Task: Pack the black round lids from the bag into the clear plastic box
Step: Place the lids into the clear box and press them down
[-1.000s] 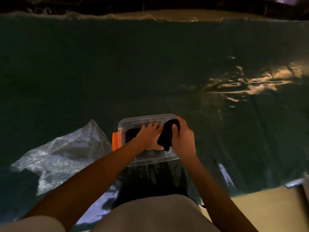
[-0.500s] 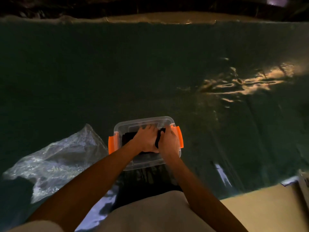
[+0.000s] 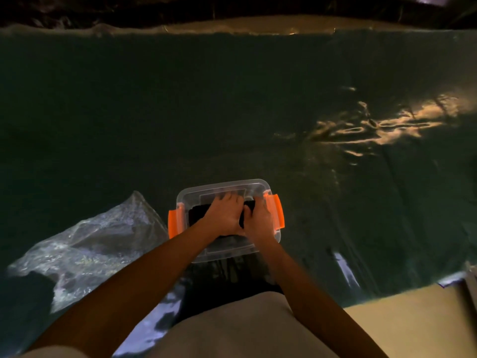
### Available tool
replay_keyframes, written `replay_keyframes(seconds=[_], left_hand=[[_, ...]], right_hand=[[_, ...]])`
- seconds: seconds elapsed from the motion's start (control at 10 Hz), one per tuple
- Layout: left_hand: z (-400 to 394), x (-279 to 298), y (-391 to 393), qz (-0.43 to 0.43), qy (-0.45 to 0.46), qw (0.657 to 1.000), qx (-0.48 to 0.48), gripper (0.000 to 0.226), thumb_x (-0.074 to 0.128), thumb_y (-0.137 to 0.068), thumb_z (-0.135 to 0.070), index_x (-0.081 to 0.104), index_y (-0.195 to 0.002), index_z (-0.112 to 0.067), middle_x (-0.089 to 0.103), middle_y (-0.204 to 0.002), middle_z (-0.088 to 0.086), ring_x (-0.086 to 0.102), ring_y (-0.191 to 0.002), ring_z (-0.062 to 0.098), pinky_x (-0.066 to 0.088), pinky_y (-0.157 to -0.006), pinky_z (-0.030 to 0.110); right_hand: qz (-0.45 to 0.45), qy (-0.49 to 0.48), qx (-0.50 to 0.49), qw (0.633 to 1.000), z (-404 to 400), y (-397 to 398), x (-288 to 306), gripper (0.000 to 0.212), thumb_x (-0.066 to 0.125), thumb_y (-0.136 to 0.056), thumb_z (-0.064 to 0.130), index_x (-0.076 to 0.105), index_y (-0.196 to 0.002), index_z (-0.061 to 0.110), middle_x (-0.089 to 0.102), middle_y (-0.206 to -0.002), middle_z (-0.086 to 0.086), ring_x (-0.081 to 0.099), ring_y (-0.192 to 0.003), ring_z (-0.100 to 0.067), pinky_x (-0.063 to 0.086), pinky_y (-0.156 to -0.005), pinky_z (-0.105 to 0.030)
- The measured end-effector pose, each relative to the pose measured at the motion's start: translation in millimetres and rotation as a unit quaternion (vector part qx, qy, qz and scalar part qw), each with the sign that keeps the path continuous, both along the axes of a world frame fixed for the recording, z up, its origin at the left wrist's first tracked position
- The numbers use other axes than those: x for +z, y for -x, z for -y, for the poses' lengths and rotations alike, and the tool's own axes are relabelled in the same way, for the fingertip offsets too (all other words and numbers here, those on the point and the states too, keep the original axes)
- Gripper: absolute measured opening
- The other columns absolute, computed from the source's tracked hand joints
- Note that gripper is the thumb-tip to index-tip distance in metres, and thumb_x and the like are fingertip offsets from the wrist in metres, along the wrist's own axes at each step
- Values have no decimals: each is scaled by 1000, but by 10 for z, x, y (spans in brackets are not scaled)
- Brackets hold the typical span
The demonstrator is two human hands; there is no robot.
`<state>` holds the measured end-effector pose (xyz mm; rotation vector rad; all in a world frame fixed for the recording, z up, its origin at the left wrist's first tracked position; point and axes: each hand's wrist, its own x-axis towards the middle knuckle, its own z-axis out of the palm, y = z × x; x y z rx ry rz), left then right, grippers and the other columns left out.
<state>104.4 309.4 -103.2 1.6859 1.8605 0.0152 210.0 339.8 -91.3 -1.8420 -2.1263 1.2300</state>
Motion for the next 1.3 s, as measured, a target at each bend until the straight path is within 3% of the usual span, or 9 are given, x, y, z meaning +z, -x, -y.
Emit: replay_keyframes(seconds=[0.1,0.2,0.3,0.4,0.6,0.8,0.9,1.0,1.3], left_hand=[[-104,141,-89,-85,53,994,-45,48,65,-74,-49,55,-111,-19,55,-123,11,46,-119,32,37,-101,57],[-167,192,-159,-86,118,989,3,58,65,-80,-37,43,-127,-10,45,-135,18,39,-126,38,35,-102,61],[-155,196,-165,-55,124,990,45,62,64,-82,-35,37,-129,-6,41,-138,20,36,-128,38,34,-103,59],[-176,229,-160,-99,118,988,4,38,61,-84,-31,51,-118,-17,46,-133,16,39,-125,35,38,-101,56],[-168,216,-134,-70,125,990,-15,28,60,-85,-32,57,-112,-25,39,-138,15,32,-129,36,39,-100,56],[-22,81,-6,41,77,996,11,81,71,-69,-49,33,-133,-17,32,-145,11,27,-134,31,28,-106,59],[26,23,-77,12,50,999,3,76,67,-70,-53,35,-129,-16,36,-142,10,30,-131,29,29,-106,58],[70,-41,-130,-19,-3,1000,-9,71,62,-72,-55,35,-126,-18,40,-139,10,34,-128,28,30,-106,57],[121,-156,-11,20,-84,996,-7,65,57,-65,-65,33,-113,-28,54,-122,4,48,-110,21,36,-96,41]], right_hand=[[-19,18,-31,999,-16,-26,-1,33,39,-96,23,49,-119,2,58,-101,-10,55,-95,-21,47,-92,-39],[41,-61,41,996,3,-99,-58,42,42,-94,25,43,-130,5,45,-139,-13,40,-129,-30,30,-110,-44],[58,-96,67,991,-7,-125,-164,43,42,-93,26,45,-130,5,48,-136,-14,43,-126,-31,34,-107,-44],[96,-138,80,983,9,-78,-139,30,32,-97,34,60,-89,27,61,-77,-3,58,-77,-19,50,-78,-41],[74,-63,19,995,18,-47,-50,30,34,-99,26,50,-122,14,64,-90,3,60,-76,-10,44,-62,-21],[53,-21,16,998,-3,-25,27,34,41,-97,19,43,-129,5,62,-113,-15,62,-99,-28,45,-75,-29],[90,-28,68,993,-32,-54,9,42,43,-96,18,36,-135,4,56,-127,-14,56,-112,-25,38,-84,-22],[55,-9,12,998,-26,-42,-14,37,42,-97,20,41,-132,8,62,-117,-14,59,-95,-20,40,-77,-25],[-1,-90,24,996,-36,-155,-30,43,40,-93,26,48,-127,1,46,-137,-19,38,-130,-31,28,-112,-41]])
